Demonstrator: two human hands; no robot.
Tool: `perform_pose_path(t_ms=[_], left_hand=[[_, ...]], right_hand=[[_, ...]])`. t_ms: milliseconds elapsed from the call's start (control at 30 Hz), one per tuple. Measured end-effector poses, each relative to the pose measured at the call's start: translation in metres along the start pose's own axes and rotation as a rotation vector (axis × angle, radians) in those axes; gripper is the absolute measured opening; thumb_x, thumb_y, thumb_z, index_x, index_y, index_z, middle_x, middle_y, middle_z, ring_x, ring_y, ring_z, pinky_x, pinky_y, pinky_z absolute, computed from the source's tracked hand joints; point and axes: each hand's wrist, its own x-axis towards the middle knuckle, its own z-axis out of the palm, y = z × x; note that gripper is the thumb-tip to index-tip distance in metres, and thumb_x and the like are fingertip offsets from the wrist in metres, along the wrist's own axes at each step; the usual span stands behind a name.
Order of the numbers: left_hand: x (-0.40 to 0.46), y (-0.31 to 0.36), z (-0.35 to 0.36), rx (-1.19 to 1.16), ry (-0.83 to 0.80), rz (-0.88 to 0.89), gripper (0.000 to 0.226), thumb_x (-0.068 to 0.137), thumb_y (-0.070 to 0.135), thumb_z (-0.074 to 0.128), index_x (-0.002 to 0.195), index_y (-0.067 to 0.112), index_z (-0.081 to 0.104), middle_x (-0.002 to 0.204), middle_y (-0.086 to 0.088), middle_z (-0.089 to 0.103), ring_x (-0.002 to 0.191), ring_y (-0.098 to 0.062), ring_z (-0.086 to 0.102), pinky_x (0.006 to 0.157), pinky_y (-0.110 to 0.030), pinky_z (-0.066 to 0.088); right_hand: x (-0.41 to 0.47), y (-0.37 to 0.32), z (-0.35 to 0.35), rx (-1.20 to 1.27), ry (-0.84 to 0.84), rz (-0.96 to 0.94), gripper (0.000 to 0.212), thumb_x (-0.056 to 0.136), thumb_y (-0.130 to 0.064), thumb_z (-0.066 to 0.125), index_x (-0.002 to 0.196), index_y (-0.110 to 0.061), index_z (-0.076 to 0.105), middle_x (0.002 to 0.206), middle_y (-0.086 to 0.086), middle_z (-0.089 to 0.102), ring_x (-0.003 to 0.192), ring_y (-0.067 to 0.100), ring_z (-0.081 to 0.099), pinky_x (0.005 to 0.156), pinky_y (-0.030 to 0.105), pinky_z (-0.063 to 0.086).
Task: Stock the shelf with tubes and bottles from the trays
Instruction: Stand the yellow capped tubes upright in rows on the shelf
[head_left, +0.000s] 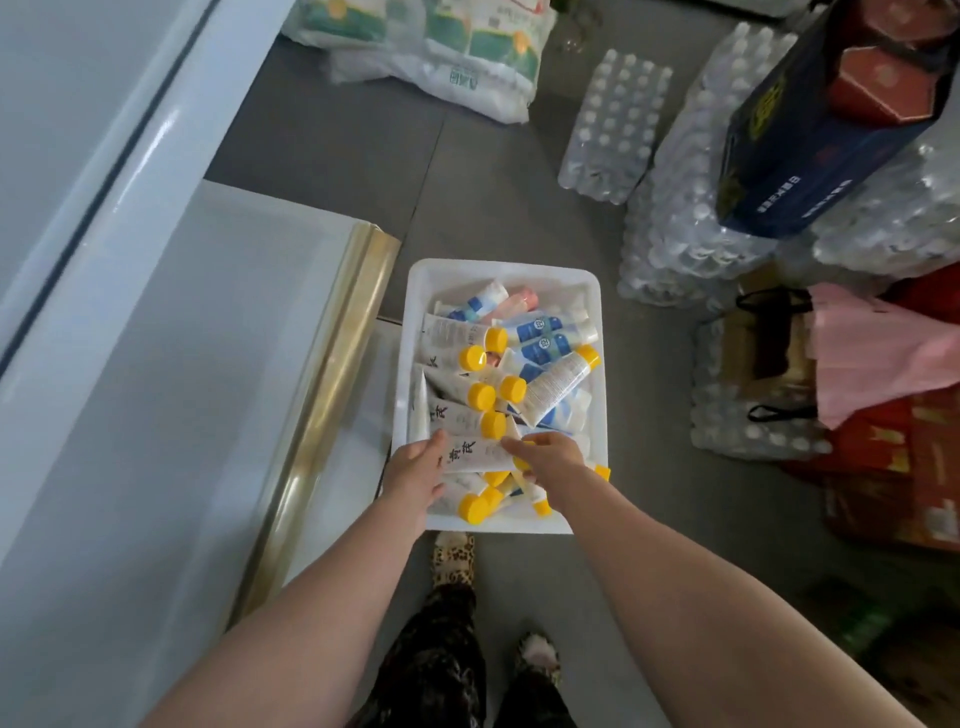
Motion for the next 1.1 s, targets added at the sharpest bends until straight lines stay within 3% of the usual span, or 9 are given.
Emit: perform_pose_path(t_ms=[67, 167, 300, 367, 500, 600, 767, 967, 1100], left_hand=[[-0.002, 0.006, 0.004, -0.07, 0.075, 0.019, 0.031, 0.098, 0.043, 0.058, 0.102, 0.013, 0.064, 0.082, -0.002, 0.062, 0.075, -0.015, 0.06, 0.065, -0.026, 0.051], [-0.002, 0.016, 0.013, -0.092, 0.22, 0.056, 0.04, 0.101, 0.046, 0.047, 0.092, 0.009, 0.061, 0.081, -0.006, 0.063, 0.073, -0.019, 0.061, 0.066, -0.031, 0.053], [0.004, 0.02, 0.033, -0.058, 0.203, 0.02, 0.052, 0.099, 0.057, 0.044, 0.106, 0.008, 0.062, 0.091, -0.01, 0.067, 0.082, -0.026, 0.066, 0.082, -0.038, 0.058], [0.009, 0.019, 0.045, -0.005, 0.164, -0.017, 0.056, 0.097, 0.059, 0.046, 0.112, 0.007, 0.061, 0.099, -0.011, 0.069, 0.086, -0.027, 0.07, 0.085, -0.041, 0.059], [0.018, 0.018, 0.066, 0.058, 0.174, -0.081, 0.067, 0.085, 0.06, 0.065, 0.122, 0.005, 0.053, 0.106, -0.017, 0.069, 0.074, -0.025, 0.072, 0.062, -0.034, 0.062], [0.022, 0.018, 0.072, 0.066, 0.174, -0.108, 0.08, 0.074, 0.056, 0.078, 0.13, 0.011, 0.041, 0.113, -0.018, 0.065, 0.082, -0.029, 0.072, 0.056, -0.032, 0.06], [0.042, 0.018, 0.077, 0.043, 0.205, -0.105, 0.097, 0.058, 0.053, 0.091, 0.128, 0.011, 0.039, 0.111, -0.017, 0.061, 0.087, -0.033, 0.071, 0.041, -0.028, 0.054], [0.069, 0.013, 0.081, 0.159, 0.279, -0.139, 0.105, 0.046, 0.067, 0.088, 0.12, 0.015, 0.034, 0.111, -0.018, 0.061, 0.085, -0.036, 0.071, 0.074, -0.047, 0.062], [0.058, 0.016, 0.078, 0.12, 0.273, -0.196, 0.102, 0.057, 0.053, 0.091, 0.128, 0.009, 0.032, 0.114, -0.021, 0.062, 0.092, -0.038, 0.07, 0.083, -0.047, 0.06]], right_hand=[[-0.001, 0.001, -0.007, 0.034, -0.039, 0.01, 0.037, 0.079, -0.038, 0.084, 0.101, -0.015, 0.066, 0.101, 0.009, 0.068, 0.081, 0.02, 0.061, 0.085, 0.037, 0.058], [-0.01, -0.003, -0.031, 0.243, -0.144, -0.009, 0.031, 0.084, -0.025, 0.081, 0.103, -0.006, 0.066, 0.109, 0.018, 0.069, 0.087, 0.024, 0.064, 0.088, 0.036, 0.058], [-0.012, -0.015, -0.061, 0.5, -0.135, -0.058, 0.026, 0.088, -0.017, 0.076, 0.104, -0.001, 0.064, 0.093, 0.014, 0.063, 0.073, 0.019, 0.058, 0.067, 0.026, 0.058], [-0.01, -0.02, -0.065, 0.561, -0.119, -0.061, 0.033, 0.087, -0.016, 0.076, 0.114, 0.001, 0.066, 0.095, 0.015, 0.062, 0.072, 0.019, 0.058, 0.065, 0.026, 0.058], [-0.01, -0.024, -0.06, 0.643, -0.185, -0.026, 0.025, 0.093, -0.015, 0.07, 0.112, 0.0, 0.066, 0.098, 0.014, 0.063, 0.08, 0.02, 0.061, 0.081, 0.028, 0.06], [-0.008, -0.019, -0.052, 0.678, -0.247, -0.006, 0.026, 0.095, -0.018, 0.067, 0.117, -0.004, 0.065, 0.109, 0.012, 0.063, 0.094, 0.021, 0.06, 0.094, 0.03, 0.056], [0.0, -0.01, -0.038, 0.766, -0.313, -0.022, 0.035, 0.096, -0.014, 0.064, 0.128, -0.001, 0.059, 0.113, 0.014, 0.063, 0.098, 0.022, 0.064, 0.082, 0.027, 0.06], [0.003, -0.008, -0.035, 0.752, -0.324, -0.012, 0.034, 0.093, -0.011, 0.069, 0.124, -0.001, 0.061, 0.119, 0.018, 0.068, 0.115, 0.029, 0.067, 0.09, 0.039, 0.059], [-0.004, -0.012, -0.038, 0.752, -0.322, -0.014, 0.036, 0.093, -0.008, 0.068, 0.127, 0.001, 0.059, 0.121, 0.021, 0.067, 0.116, 0.031, 0.067, 0.089, 0.043, 0.059]])
